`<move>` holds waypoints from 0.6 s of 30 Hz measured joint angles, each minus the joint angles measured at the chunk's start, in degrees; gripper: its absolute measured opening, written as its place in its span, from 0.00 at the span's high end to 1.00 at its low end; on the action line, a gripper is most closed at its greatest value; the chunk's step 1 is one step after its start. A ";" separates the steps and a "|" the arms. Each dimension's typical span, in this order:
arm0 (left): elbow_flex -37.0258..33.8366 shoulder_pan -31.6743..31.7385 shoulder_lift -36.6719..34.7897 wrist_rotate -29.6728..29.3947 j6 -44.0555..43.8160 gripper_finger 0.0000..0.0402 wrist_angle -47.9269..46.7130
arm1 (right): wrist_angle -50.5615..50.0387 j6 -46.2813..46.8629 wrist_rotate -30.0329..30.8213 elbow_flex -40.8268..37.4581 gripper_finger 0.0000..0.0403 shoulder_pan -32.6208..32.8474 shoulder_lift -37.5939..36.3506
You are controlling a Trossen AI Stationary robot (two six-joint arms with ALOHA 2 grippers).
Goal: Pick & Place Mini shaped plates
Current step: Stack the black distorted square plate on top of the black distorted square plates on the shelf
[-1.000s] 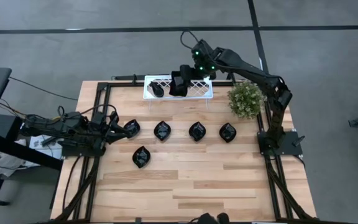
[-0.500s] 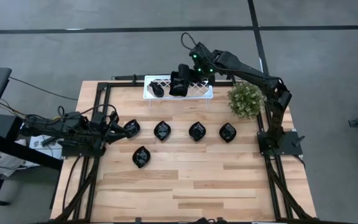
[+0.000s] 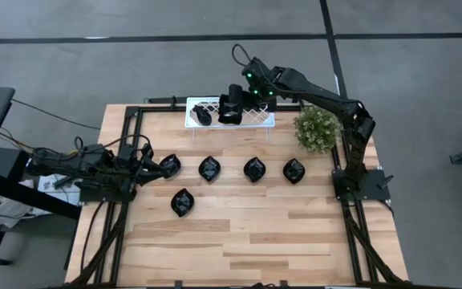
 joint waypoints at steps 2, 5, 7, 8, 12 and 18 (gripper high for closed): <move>0.00 -0.01 -0.01 0.00 0.00 0.79 0.00 | -0.01 -0.02 0.00 0.00 0.96 0.00 0.00; 0.00 0.00 -0.01 0.02 0.00 0.79 0.00 | 0.00 -0.04 0.73 0.00 0.96 0.05 0.00; 0.00 0.00 0.00 0.02 0.00 0.79 0.00 | 0.01 -0.05 1.49 0.00 0.96 0.04 0.00; 0.00 0.00 0.00 0.02 0.00 0.79 0.00 | 0.02 -0.05 1.48 0.00 0.96 0.04 0.00; 0.00 -0.01 -0.01 0.02 0.00 0.79 0.00 | 0.03 -0.07 1.48 0.00 0.95 0.04 0.00; 0.00 0.00 -0.02 0.02 0.00 0.79 0.00 | 0.21 -1.21 1.48 0.00 0.91 0.04 0.00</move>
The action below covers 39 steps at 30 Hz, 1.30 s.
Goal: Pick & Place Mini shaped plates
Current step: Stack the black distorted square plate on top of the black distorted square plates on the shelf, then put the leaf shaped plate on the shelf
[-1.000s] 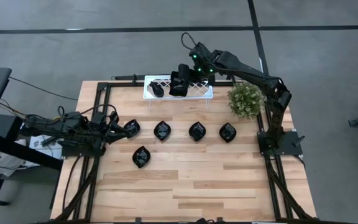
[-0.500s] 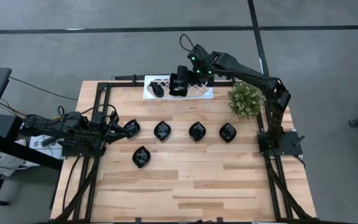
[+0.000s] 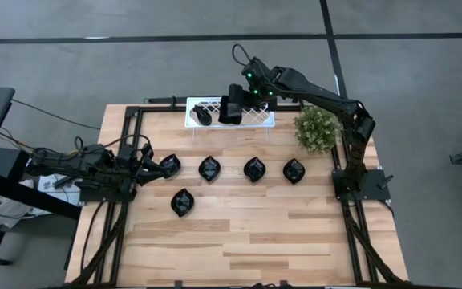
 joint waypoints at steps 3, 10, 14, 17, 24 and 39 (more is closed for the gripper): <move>0.00 0.00 0.02 0.00 0.00 0.79 0.00 | 0.20 -0.13 0.00 0.00 0.88 0.00 0.00; 0.00 0.00 0.02 0.02 0.00 0.79 0.00 | 0.42 -1.12 0.00 0.00 0.85 0.00 0.00; 0.00 -0.02 0.02 0.02 0.00 0.79 0.00 | 1.34 -4.78 -0.24 0.00 0.85 0.00 -0.04; 0.00 0.00 0.02 0.02 0.00 0.79 -0.02 | 1.85 -6.88 -0.82 0.00 0.85 0.18 -0.10; 0.00 0.00 0.02 0.02 0.00 0.79 -0.02 | -1.88 -13.24 -2.80 -0.02 0.88 2.65 -1.49; 0.00 -0.02 0.01 0.02 0.00 0.79 -0.02 | -13.65 -20.04 4.70 0.00 0.99 14.33 -9.50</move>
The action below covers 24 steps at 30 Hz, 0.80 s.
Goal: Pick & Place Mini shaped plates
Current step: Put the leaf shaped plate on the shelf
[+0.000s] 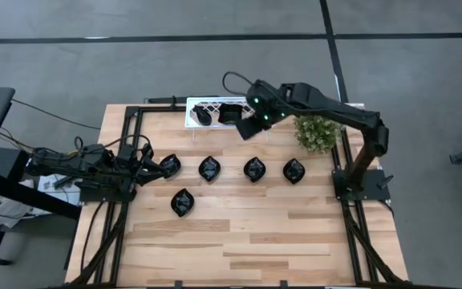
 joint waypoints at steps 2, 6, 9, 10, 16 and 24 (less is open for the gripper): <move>0.00 0.00 -0.01 0.00 0.00 0.79 0.00 | -2.66 -2.32 0.00 0.00 0.99 1.88 -0.85; 0.00 0.01 0.00 0.00 0.00 0.79 0.13 | -8.51 -6.94 3.08 0.00 1.00 6.20 -1.50; 0.00 0.01 -0.01 0.00 0.00 0.79 0.24 | -10.38 -10.05 4.84 0.00 0.99 8.59 -2.36; 0.00 0.00 0.01 0.00 0.00 0.79 0.24 | -10.46 -10.88 5.26 0.00 0.99 9.15 -2.80; 0.00 0.00 0.01 0.00 0.00 0.79 0.43 | -10.10 -13.30 6.67 0.00 1.00 9.53 -5.64; 0.00 0.02 -0.01 -0.02 0.00 0.79 0.84 | -5.17 -12.78 9.05 -7.32 1.00 9.68 -12.93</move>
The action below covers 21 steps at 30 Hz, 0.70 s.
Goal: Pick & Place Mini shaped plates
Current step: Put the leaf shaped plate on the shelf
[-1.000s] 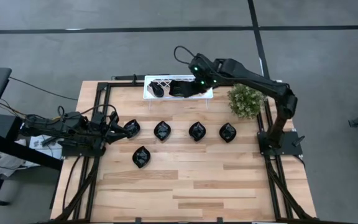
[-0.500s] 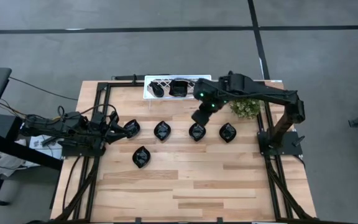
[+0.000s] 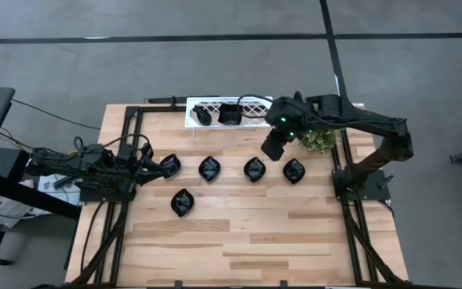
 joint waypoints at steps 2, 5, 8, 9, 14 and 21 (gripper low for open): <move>0.00 0.00 0.00 0.00 0.00 0.79 0.12 | 4.64 1.22 0.00 -6.01 1.00 0.44 -3.20; 0.00 0.00 0.02 0.00 0.00 0.79 0.28 | 12.76 3.61 -0.40 -15.97 1.00 1.25 -8.33; 0.00 -0.01 0.02 -0.53 0.00 0.79 0.64 | 19.85 5.32 -0.48 -25.13 1.00 2.84 -13.24; 0.00 -0.01 0.02 -1.11 -0.12 0.79 0.66 | 21.67 5.94 -0.48 -27.95 1.00 3.39 -14.87; 0.00 0.00 1.52 -4.55 -4.98 0.79 0.69 | 28.71 9.72 -0.51 -39.33 1.00 5.26 -22.31; 0.03 0.00 7.88 -4.55 -9.01 0.79 1.68 | 35.25 9.81 2.08 -49.04 1.00 5.23 -31.88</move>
